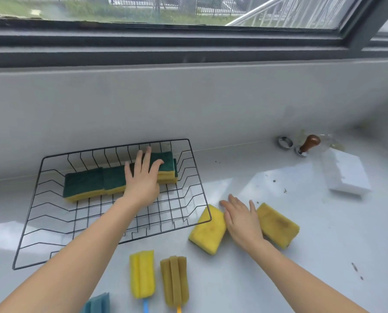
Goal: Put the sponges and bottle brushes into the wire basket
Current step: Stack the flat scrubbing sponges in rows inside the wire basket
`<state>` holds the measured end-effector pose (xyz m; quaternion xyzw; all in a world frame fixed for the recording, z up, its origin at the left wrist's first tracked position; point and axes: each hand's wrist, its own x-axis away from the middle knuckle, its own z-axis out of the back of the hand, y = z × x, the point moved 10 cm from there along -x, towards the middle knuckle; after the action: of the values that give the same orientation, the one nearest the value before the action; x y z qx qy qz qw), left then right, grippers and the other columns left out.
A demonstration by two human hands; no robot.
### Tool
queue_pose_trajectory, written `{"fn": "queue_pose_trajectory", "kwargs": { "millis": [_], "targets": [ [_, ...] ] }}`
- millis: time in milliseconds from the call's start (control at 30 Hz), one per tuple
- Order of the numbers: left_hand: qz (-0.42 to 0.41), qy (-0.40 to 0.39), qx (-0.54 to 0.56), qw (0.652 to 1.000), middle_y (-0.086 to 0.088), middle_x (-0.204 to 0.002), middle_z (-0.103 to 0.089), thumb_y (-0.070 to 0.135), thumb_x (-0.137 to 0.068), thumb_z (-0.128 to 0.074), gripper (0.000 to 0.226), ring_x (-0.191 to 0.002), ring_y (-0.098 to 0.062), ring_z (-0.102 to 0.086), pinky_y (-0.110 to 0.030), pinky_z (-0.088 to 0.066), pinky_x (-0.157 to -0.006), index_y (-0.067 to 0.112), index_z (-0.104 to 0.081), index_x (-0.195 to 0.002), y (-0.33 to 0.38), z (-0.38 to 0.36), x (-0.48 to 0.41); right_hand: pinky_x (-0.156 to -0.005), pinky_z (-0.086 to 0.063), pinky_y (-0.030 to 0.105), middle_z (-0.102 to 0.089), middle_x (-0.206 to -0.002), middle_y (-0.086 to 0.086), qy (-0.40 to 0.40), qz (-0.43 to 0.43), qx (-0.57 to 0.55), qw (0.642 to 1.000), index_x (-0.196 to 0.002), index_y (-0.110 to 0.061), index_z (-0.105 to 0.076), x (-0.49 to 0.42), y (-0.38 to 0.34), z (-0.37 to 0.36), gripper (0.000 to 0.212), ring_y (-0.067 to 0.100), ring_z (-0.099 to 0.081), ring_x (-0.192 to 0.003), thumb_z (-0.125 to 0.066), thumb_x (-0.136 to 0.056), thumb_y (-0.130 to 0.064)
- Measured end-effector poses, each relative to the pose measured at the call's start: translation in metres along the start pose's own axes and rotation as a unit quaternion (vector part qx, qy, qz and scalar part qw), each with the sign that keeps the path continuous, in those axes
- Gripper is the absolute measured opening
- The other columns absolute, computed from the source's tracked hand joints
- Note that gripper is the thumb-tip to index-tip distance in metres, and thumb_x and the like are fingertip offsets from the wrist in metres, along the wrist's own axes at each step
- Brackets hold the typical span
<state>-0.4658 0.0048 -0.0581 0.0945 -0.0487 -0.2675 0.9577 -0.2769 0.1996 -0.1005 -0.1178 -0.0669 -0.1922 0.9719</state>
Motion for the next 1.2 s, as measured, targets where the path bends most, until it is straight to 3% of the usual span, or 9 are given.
{"fn": "queue_pose_trajectory", "kwargs": {
  "millis": [167, 333, 433, 533, 633, 767, 900, 1033, 1200],
  "targets": [
    [-0.008, 0.016, -0.011, 1.000, -0.009, -0.149, -0.021, 0.019, -0.084, -0.054, 0.067, -0.139, -0.030, -0.012, -0.053, -0.012, -0.115, 0.021, -0.022, -0.143, 0.013, 0.006, 0.015, -0.117, -0.008, 0.047, -0.033, -0.153, 0.002, -0.030, 0.013, 0.012, 0.999, -0.128, -0.027, -0.044, -0.003, -0.001, -0.001, 0.035, 0.014, -0.031, -0.140, -0.029, -0.098, -0.025],
    [-0.010, -0.033, 0.060, 0.998, -0.004, -0.157, -0.012, 0.013, -0.087, -0.053, 0.076, -0.146, -0.024, -0.001, -0.053, 0.000, -0.117, 0.024, -0.009, -0.147, 0.011, 0.017, 0.031, -0.117, -0.011, 0.047, -0.046, -0.139, 0.006, -0.035, 0.030, 0.057, 0.997, -0.125, -0.020, -0.044, -0.008, -0.007, 0.002, 0.033, 0.020, -0.045, -0.127, -0.029, -0.096, -0.025],
    [-0.009, 0.071, 0.115, 0.991, -0.008, -0.150, -0.029, 0.013, -0.086, -0.056, 0.066, -0.140, -0.027, -0.024, -0.047, -0.022, -0.115, 0.017, -0.025, -0.143, 0.031, 0.051, 0.058, -0.117, -0.009, 0.049, -0.044, -0.140, 0.008, -0.049, 0.037, 0.068, 0.996, -0.129, -0.019, -0.041, -0.008, -0.011, 0.000, 0.036, 0.021, -0.044, -0.128, -0.027, -0.096, -0.026],
    [-0.056, 0.182, 0.226, 0.955, 0.001, -0.117, -0.056, 0.004, -0.083, -0.052, 0.041, -0.108, -0.017, -0.052, -0.035, -0.045, -0.090, 0.018, -0.050, -0.121, 0.080, 0.078, 0.107, -0.118, -0.005, 0.052, -0.036, -0.147, 0.012, -0.074, 0.033, 0.080, 0.994, -0.137, -0.018, -0.035, -0.007, -0.011, -0.002, 0.042, 0.024, -0.039, -0.132, -0.025, -0.097, -0.027],
    [-0.145, 0.064, 0.231, 0.960, 0.006, -0.110, -0.059, 0.011, -0.083, -0.047, 0.037, -0.104, -0.013, -0.053, -0.033, -0.045, -0.091, 0.024, -0.049, -0.118, 0.149, 0.040, 0.153, -0.117, 0.001, 0.055, -0.029, -0.151, 0.017, -0.120, 0.037, 0.128, 0.984, -0.142, -0.017, -0.028, -0.003, -0.012, -0.006, 0.048, 0.028, -0.035, -0.136, -0.023, -0.097, -0.031],
    [-0.110, -0.143, 0.102, 0.978, -0.003, -0.156, -0.016, 0.028, -0.084, -0.048, 0.064, -0.143, -0.018, -0.014, -0.036, -0.015, -0.118, 0.022, -0.022, -0.142, 0.169, -0.050, 0.192, -0.116, 0.008, 0.057, -0.020, -0.154, 0.023, -0.167, 0.050, 0.177, 0.969, -0.149, -0.022, -0.017, 0.018, -0.011, -0.010, 0.058, 0.033, -0.028, -0.139, -0.023, -0.094, -0.041],
    [-0.057, -0.146, 0.048, 0.986, -0.005, -0.159, 0.004, 0.030, -0.083, -0.052, 0.070, -0.145, -0.022, -0.008, -0.038, -0.019, -0.116, 0.023, -0.017, -0.144, 0.159, -0.062, 0.194, -0.115, 0.008, 0.060, -0.031, -0.149, 0.024, -0.208, 0.080, 0.190, 0.956, -0.146, -0.024, -0.025, 0.040, -0.008, -0.008, 0.064, 0.034, -0.037, -0.134, -0.031, -0.088, -0.051],
    [0.004, -0.145, 0.032, 0.989, -0.001, -0.158, -0.004, 0.027, -0.077, -0.056, 0.078, -0.139, -0.026, -0.020, -0.041, -0.033, -0.105, 0.032, -0.015, -0.143, 0.154, -0.062, 0.188, -0.114, 0.002, 0.061, -0.060, -0.124, 0.010, -0.155, 0.106, 0.085, 0.979, -0.132, -0.022, -0.042, 0.048, -0.003, 0.016, 0.049, 0.028, -0.050, -0.123, -0.042, -0.087, -0.041],
    [0.017, -0.129, -0.001, 0.991, 0.002, -0.138, -0.029, 0.035, -0.067, -0.060, 0.079, -0.119, -0.026, -0.037, -0.040, -0.042, -0.088, 0.031, -0.022, -0.136, 0.164, -0.064, 0.187, -0.110, -0.012, 0.063, -0.014, -0.156, 0.015, -0.109, 0.023, 0.068, 0.991, -0.139, -0.030, -0.031, 0.052, 0.057, 0.043, 0.056, 0.036, -0.013, -0.143, -0.049, -0.087, -0.026]
  ]
}}
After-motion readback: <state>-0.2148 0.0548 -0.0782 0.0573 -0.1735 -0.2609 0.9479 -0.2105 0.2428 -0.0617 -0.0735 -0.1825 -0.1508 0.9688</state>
